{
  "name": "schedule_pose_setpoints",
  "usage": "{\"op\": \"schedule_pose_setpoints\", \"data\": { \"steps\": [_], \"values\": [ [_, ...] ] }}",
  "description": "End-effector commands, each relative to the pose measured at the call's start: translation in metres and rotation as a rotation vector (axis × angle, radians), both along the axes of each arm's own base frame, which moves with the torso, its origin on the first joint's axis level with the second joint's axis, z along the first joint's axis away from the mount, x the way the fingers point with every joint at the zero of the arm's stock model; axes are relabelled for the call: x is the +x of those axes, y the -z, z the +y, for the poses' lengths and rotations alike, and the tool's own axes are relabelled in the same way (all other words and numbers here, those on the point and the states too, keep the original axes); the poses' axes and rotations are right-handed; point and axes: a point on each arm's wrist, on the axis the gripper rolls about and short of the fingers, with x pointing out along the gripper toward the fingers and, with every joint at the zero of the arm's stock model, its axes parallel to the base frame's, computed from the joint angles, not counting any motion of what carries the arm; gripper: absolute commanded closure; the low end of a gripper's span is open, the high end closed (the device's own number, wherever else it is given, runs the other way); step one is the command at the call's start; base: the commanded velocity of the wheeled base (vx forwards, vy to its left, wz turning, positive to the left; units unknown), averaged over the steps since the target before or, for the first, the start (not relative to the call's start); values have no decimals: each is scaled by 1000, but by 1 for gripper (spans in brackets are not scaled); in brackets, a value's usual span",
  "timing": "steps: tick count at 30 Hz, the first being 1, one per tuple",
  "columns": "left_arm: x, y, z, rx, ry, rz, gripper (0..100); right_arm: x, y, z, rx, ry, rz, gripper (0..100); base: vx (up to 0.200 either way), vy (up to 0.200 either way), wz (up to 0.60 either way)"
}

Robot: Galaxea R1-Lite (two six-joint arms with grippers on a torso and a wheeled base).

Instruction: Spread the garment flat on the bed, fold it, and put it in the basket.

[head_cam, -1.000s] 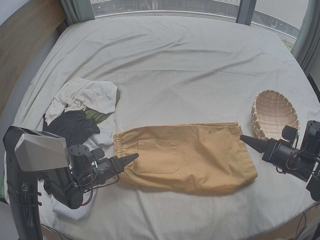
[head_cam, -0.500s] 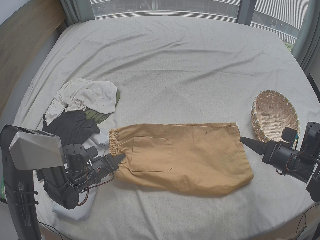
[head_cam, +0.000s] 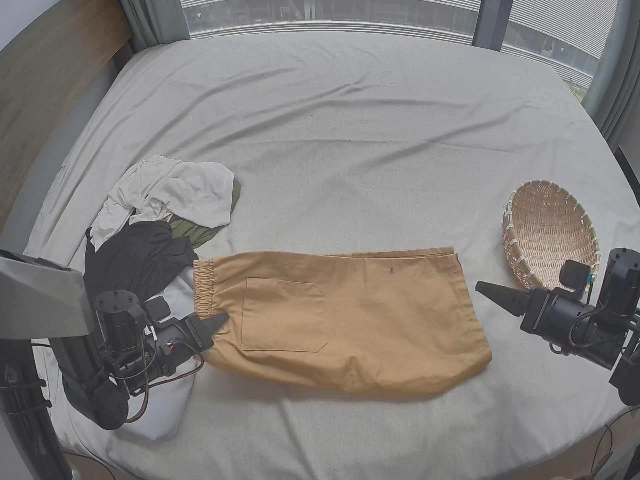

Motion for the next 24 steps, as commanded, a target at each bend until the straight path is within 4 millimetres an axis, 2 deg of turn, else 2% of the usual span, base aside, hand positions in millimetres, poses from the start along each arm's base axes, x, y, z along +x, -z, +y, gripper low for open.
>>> {"op": "schedule_pose_setpoints", "data": {
  "steps": [1,16,24],
  "values": [
    [-8,-5,12,13,-30,-2,100,1,1,3,-1,-10,4,0,0,0,0],
    [-19,-9,33,14,-88,14,100,1,0,4,2,-19,2,0,0,0,0],
    [-26,-14,58,0,-143,16,100,3,0,5,2,-21,1,0,0,0,0]
  ]
}}
